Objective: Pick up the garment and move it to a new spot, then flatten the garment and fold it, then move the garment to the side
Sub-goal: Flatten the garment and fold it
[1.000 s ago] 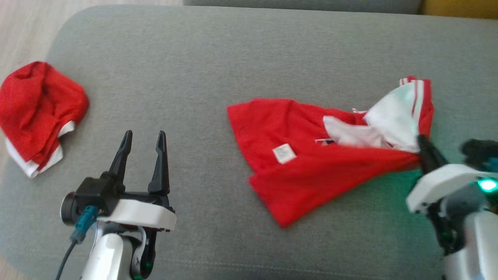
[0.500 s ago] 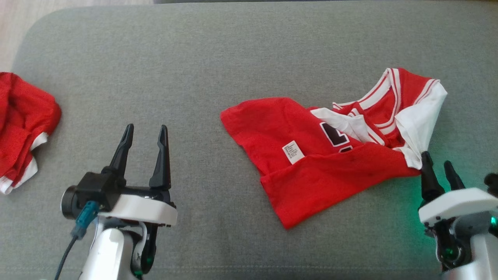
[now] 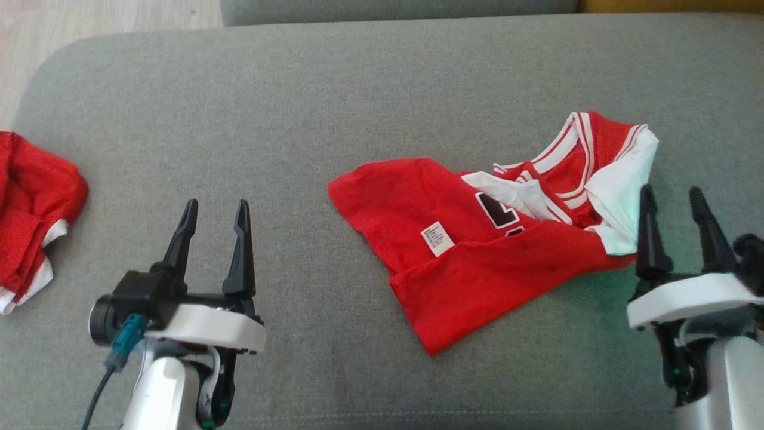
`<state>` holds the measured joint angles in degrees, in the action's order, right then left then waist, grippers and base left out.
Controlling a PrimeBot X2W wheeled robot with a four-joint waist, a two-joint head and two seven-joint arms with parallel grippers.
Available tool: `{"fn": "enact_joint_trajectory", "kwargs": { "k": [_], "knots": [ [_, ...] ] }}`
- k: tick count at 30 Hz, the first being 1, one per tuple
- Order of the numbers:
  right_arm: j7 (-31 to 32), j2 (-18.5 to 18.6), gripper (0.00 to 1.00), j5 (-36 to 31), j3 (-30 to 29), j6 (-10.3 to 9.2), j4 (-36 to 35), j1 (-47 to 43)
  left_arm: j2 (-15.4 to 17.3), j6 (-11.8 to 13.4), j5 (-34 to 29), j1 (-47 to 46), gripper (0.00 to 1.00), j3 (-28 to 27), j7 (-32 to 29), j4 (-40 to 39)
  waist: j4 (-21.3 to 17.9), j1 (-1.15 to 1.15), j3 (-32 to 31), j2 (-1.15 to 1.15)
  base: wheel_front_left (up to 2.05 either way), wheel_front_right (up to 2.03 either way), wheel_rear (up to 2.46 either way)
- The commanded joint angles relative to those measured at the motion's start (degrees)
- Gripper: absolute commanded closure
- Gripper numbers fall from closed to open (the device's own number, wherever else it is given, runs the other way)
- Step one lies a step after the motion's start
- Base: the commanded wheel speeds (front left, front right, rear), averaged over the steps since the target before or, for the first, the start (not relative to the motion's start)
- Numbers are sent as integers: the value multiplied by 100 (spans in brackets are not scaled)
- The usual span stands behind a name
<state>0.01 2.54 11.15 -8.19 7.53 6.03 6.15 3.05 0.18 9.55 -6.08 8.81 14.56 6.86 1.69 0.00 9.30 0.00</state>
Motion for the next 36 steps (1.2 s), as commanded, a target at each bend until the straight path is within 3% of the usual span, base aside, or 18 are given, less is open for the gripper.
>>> {"fn": "enact_joint_trajectory", "kwargs": {
  "k": [1,8,20,36],
  "knots": [
    [24,52,0,-164,245,-4,-325,-20,14,0,-76,-66,0,-184,44,-152,-19,0,-62,0,0,0,0],
    [179,166,0,-429,809,-4,-761,-218,36,-24,-98,108,0,-170,44,-41,-111,0,-227,0,0,0,0],
    [210,123,0,-476,1147,-4,-992,-619,112,70,-80,426,0,-196,31,97,-257,0,-506,0,0,0,0],
    [218,105,0,-457,1157,-4,-983,-670,168,169,-27,489,0,-165,-33,65,-269,0,-511,0,0,0,0]
  ]
}}
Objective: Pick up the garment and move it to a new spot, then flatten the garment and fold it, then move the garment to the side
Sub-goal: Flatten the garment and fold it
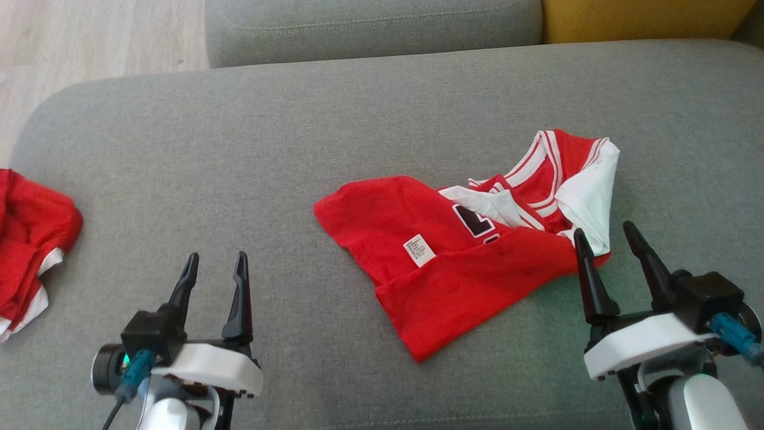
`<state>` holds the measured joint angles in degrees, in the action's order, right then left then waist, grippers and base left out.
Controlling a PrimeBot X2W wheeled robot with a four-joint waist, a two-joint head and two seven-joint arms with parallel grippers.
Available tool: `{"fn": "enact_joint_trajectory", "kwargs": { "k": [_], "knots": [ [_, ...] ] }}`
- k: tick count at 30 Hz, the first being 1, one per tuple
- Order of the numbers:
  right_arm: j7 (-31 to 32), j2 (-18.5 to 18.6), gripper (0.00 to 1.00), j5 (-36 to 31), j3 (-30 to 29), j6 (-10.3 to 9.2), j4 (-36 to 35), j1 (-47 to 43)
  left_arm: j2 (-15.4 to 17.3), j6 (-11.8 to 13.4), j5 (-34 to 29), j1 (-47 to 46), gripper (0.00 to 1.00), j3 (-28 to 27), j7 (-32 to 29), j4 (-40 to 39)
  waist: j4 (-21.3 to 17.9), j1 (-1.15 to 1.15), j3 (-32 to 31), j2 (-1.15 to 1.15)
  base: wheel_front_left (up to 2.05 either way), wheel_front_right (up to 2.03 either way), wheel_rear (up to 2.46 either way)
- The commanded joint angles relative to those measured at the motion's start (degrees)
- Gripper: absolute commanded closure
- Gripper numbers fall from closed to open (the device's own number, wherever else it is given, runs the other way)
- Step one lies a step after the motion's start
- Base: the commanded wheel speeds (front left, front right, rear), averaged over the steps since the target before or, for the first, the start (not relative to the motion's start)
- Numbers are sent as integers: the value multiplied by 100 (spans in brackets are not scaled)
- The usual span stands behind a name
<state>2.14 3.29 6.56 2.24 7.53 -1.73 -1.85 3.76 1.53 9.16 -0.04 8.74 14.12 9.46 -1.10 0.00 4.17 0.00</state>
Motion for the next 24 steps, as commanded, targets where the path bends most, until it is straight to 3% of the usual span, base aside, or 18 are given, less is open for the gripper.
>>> {"fn": "enact_joint_trajectory", "kwargs": {
  "k": [1,7,13,24],
  "knots": [
    [5,30,0,-1,99,-4,-203,130,96,34,15,-122,0,-148,11,-192,23,0,6,0,0,0,0],
    [64,40,0,-16,-31,-4,-103,197,93,23,26,-225,0,-72,10,-197,155,0,101,0,0,0,0],
    [233,254,0,-105,-340,-4,710,755,58,27,26,-464,0,62,30,-201,300,0,394,0,0,0,0],
    [679,563,0,-397,-297,-4,2199,1876,-9,22,40,-851,0,288,76,-94,406,0,898,0,0,0,0]
  ]
}}
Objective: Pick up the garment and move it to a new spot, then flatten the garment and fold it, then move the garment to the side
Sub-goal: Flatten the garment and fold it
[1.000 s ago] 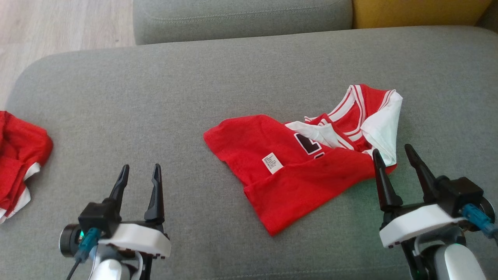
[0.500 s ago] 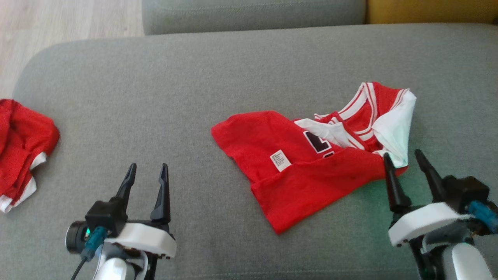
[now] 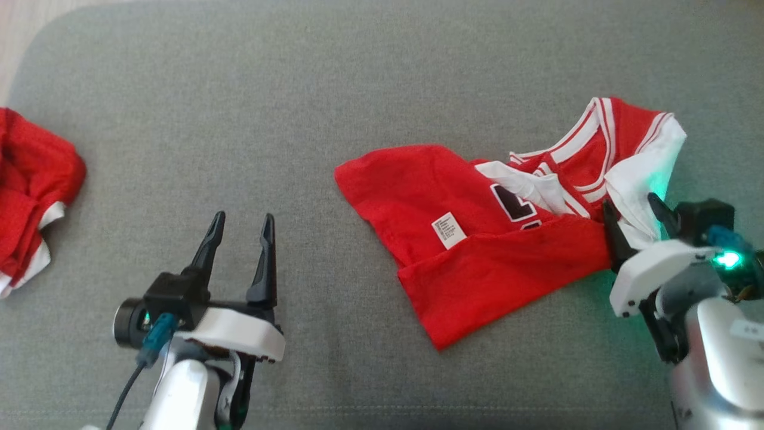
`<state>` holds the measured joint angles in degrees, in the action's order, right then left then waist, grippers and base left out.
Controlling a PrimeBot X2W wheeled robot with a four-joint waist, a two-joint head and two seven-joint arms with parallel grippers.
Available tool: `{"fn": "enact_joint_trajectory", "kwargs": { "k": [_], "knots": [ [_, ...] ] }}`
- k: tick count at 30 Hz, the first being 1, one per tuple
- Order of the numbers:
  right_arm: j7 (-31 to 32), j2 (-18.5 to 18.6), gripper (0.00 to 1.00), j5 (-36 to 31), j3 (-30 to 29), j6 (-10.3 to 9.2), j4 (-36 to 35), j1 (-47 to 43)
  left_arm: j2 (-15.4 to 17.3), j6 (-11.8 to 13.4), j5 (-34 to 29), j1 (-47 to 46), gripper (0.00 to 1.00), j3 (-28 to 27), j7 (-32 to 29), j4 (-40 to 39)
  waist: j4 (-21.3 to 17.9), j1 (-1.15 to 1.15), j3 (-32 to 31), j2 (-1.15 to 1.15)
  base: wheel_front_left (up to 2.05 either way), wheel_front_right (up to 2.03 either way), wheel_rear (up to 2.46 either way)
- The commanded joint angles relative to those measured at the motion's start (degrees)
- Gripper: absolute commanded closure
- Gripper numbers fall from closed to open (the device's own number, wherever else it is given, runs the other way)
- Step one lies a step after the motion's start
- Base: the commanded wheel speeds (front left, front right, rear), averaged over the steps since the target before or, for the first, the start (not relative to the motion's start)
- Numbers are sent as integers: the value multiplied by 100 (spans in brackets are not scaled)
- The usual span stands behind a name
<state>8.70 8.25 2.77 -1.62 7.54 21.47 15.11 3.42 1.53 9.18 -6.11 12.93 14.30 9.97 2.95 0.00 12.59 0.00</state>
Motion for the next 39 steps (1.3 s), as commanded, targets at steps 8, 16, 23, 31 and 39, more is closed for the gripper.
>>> {"fn": "enact_joint_trajectory", "kwargs": {
  "k": [8,16,23,31,39],
  "knots": [
    [-120,-171,100,316,-647,-5,203,366,-6,38,71,-375,0,-47,68,-74,-48,0,107,0,0,0,0],
    [-298,-402,52,899,-1373,-5,289,246,-23,44,86,-401,0,-34,69,-113,-116,0,116,0,0,0,0],
    [-513,-482,0,971,-1830,-5,257,79,-28,39,67,-381,0,-69,69,-126,-198,0,106,0,0,0,0],
    [-1228,-497,0,548,-1241,-5,-741,-282,-8,36,48,-262,0,-166,70,-128,-323,0,-50,0,0,0,0],
    [-1173,-423,0,303,-425,-5,-1712,-852,29,34,49,-28,0,-229,70,-60,-385,0,-420,0,0,0,0]
  ]
}}
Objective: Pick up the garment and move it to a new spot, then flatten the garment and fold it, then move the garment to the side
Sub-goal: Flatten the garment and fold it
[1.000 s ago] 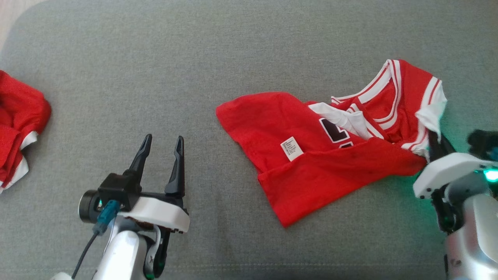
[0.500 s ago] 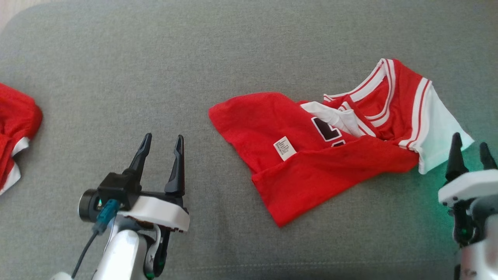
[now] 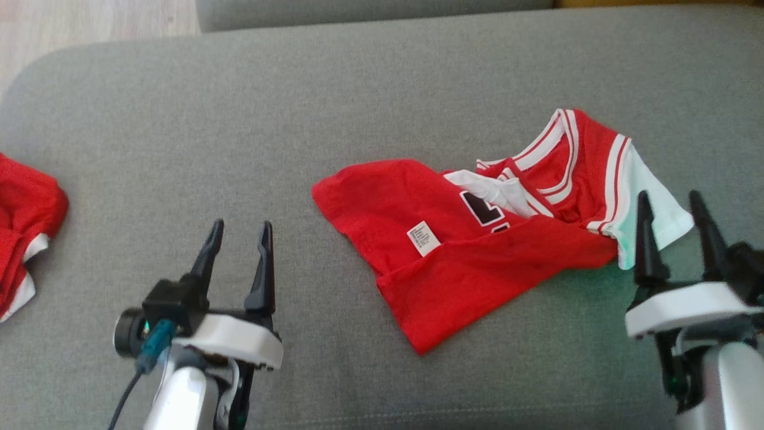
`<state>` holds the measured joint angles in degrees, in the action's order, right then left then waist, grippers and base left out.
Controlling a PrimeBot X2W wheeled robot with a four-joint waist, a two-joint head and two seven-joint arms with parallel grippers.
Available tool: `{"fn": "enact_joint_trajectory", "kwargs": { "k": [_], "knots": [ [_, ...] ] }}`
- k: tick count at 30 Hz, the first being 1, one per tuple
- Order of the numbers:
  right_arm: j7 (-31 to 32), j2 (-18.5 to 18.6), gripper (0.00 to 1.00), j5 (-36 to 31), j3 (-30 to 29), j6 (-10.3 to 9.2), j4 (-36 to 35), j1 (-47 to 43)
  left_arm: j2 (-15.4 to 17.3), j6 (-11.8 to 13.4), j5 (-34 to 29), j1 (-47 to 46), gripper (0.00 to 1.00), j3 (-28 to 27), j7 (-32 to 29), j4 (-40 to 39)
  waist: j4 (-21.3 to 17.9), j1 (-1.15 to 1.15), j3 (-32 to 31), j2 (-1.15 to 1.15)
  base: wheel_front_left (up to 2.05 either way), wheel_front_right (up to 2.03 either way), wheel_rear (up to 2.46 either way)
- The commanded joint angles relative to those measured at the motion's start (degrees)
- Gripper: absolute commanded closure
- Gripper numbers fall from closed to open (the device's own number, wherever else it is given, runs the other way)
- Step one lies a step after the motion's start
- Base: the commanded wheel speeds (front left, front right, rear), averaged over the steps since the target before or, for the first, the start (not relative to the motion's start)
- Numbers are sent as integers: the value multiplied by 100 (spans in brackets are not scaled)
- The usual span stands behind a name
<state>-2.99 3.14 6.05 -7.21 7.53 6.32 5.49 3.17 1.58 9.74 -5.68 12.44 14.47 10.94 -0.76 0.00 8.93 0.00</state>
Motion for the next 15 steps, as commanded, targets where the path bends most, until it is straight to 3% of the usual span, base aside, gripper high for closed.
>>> {"fn": "enact_joint_trajectory", "kwargs": {
  "k": [1,15],
  "knots": [
    [19,85,0,-34,210,-4,-298,48,59,33,-4,-38,0,-187,52,-151,-20,0,-90,0,0,0,0],
    [223,45,0,-72,834,-4,-972,-612,102,131,67,379,0,-195,52,-139,22,0,-476,0,0,0,0]
  ]
}}
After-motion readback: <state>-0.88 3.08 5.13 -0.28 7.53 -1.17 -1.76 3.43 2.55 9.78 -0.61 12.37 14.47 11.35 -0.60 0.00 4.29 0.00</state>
